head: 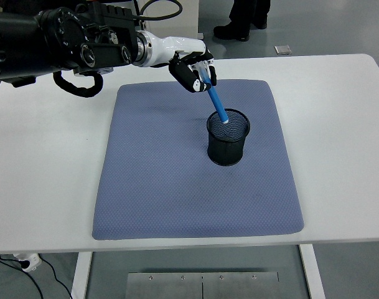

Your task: Left hand places marker in pen holder

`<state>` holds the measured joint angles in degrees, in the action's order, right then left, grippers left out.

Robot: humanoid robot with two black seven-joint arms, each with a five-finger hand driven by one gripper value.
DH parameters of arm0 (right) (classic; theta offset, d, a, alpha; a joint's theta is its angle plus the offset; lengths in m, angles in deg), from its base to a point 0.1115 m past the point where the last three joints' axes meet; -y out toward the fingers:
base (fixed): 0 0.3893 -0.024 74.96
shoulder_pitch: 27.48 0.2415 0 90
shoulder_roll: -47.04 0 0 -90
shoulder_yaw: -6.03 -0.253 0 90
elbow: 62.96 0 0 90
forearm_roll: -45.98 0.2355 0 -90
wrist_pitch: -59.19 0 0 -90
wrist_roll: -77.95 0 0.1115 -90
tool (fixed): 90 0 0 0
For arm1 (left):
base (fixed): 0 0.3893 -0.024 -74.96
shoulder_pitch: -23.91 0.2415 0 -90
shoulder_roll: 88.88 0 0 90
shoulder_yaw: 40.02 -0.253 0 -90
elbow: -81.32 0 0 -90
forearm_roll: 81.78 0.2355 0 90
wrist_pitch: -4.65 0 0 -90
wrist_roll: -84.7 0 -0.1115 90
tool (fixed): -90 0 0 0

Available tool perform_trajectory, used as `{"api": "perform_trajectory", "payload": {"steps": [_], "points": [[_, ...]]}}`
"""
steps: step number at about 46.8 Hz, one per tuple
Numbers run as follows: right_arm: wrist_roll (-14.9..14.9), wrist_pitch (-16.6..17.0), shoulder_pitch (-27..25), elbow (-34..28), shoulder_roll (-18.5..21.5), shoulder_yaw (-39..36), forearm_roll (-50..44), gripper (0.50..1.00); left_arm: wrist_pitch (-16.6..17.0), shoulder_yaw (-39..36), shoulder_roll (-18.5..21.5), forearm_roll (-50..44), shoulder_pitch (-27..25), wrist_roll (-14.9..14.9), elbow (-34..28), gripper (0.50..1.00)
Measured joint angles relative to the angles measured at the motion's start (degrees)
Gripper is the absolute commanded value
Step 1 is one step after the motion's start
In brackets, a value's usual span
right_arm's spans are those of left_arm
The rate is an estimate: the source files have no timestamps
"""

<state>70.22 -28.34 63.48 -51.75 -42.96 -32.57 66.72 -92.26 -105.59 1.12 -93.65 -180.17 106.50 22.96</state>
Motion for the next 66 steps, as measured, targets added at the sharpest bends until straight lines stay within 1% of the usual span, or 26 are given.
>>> {"api": "perform_trajectory", "payload": {"steps": [2, 4, 7, 10, 12, 18, 20, 22, 23, 28, 42, 45, 47, 48, 49, 54, 59, 66], "points": [[0.00, 0.00, 0.00, 0.01, 0.00, 0.00, 0.00, 1.000, 0.46, 0.00, 0.00, 0.00, 0.00, 0.00, 0.00, 0.557], [0.00, 0.00, 0.00, 0.00, 0.00, 0.00, 0.00, 1.000, 0.91, 0.00, 0.00, 0.00, 0.00, 0.00, 0.00, 0.593], [0.00, 0.00, 0.00, 0.01, 0.00, -0.01, 0.00, 1.000, 1.37, 0.00, 0.00, 0.00, 0.00, 0.06, 0.00, 0.601], [0.00, -0.01, 0.00, 0.00, 0.00, -0.01, 0.00, 1.000, 1.56, 0.00, 0.00, 0.00, 0.00, 0.08, 0.00, 0.645], [0.00, -0.01, 0.00, 0.00, 0.00, -0.01, 0.00, 1.000, 1.73, 0.00, 0.00, 0.00, 0.00, 0.08, 0.00, 0.657], [0.00, 0.00, 0.00, -0.02, 0.00, -0.01, 0.00, 1.000, 1.81, 0.00, 0.00, 0.00, -0.01, 0.09, 0.00, 0.757], [0.00, 0.00, 0.00, -0.01, 0.00, 0.00, 0.00, 1.000, 1.81, 0.00, 0.00, 0.00, -0.01, 0.09, 0.00, 0.780], [0.00, 0.00, 0.00, 0.00, 0.00, -0.01, 0.00, 1.000, 1.81, 0.00, 0.00, 0.00, -0.04, 0.09, 0.00, 0.786], [0.00, 0.00, 0.00, 0.02, 0.00, 0.00, 0.00, 1.000, 1.81, 0.00, 0.00, 0.00, -0.07, 0.09, 0.00, 0.809], [0.00, 0.00, 0.00, 0.02, 0.00, 0.01, 0.00, 1.000, 1.88, 0.00, 0.00, 0.00, -0.13, 0.09, 0.00, 0.836], [0.00, 0.01, 0.00, 0.01, 0.00, 0.00, 0.00, 1.000, 2.34, 0.00, 0.00, 0.00, -0.27, 0.09, 0.01, 0.865], [0.00, 0.02, 0.00, 0.01, 0.00, 0.01, 0.00, 1.000, 2.34, 0.00, 0.00, 0.00, -0.27, 0.09, 0.01, 0.906], [0.00, 0.02, 0.00, 0.02, 0.00, 0.01, 0.00, 1.000, 2.34, 0.00, 0.00, -0.01, -0.29, 0.09, 0.03, 0.912], [0.00, 0.02, 0.00, 0.01, 0.00, 0.01, 0.00, 1.000, 2.34, 0.00, 0.00, -0.05, -0.34, 0.09, 0.08, 0.985], [0.00, 0.02, 0.00, 0.00, 0.00, 0.01, 0.00, 1.000, 2.34, 0.00, 0.00, -0.06, -0.35, 0.09, 0.09, 1.000], [0.00, 0.02, 0.00, 0.02, 0.00, 0.02, 0.00, 1.000, 2.67, 0.00, 0.00, -0.22, -0.51, 0.09, 0.18, 1.000], [0.00, 0.02, 0.00, -0.02, 0.00, 0.02, 0.00, 1.000, 3.85, 0.18, 0.00, -0.24, -0.62, 0.09, 0.21, 1.000], [0.00, 0.02, 0.00, 0.00, 0.00, -0.01, 0.00, 1.000, 3.74, 0.20, 0.08, -0.16, -0.70, 0.09, 0.26, 1.000]]}}
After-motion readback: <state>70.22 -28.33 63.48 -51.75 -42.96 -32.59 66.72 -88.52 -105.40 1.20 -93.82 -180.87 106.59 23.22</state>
